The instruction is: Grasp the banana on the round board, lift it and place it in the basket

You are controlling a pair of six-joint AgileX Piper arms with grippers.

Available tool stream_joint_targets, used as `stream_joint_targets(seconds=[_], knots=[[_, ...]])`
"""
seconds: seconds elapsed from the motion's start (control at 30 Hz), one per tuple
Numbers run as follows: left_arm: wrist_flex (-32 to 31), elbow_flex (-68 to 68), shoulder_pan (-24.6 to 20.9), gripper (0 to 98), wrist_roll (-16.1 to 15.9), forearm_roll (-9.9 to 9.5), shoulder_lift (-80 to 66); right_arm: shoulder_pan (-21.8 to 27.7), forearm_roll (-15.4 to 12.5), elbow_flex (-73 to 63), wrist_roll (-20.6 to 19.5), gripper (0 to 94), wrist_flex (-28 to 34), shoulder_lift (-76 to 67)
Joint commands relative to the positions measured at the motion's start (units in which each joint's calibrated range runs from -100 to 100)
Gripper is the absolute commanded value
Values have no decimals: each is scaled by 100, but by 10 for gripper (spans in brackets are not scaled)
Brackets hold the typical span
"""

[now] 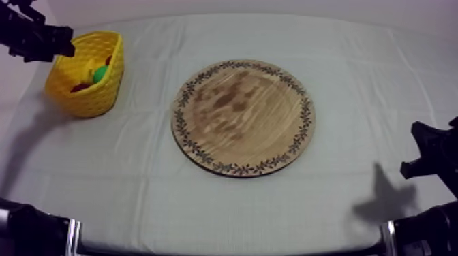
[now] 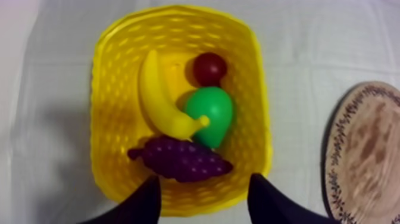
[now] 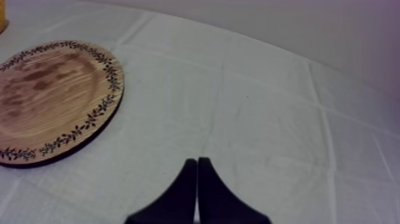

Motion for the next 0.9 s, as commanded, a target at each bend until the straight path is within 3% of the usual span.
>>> stream_joint_targets(seconds=[0.0, 0.17, 0.47, 0.67, 0.87], knots=[[-570, 672, 70, 488, 33, -13, -796, 0, 0, 1, 1, 3, 0, 0], [-1480, 1781, 163, 422, 68, -10, -1867, 0, 0, 1, 0, 3, 0, 0], [-2506, 3693, 72, 297, 18, -51, -3752, 0, 0, 1, 1, 3, 0, 0], [-2734, 4768, -65, 164, 352, -323, -4984, 0, 0, 1, 2, 3, 0, 0], [-2741, 5500, -116, 29, 472, -553, -6074, 0, 0, 1, 2, 3, 0, 0]])
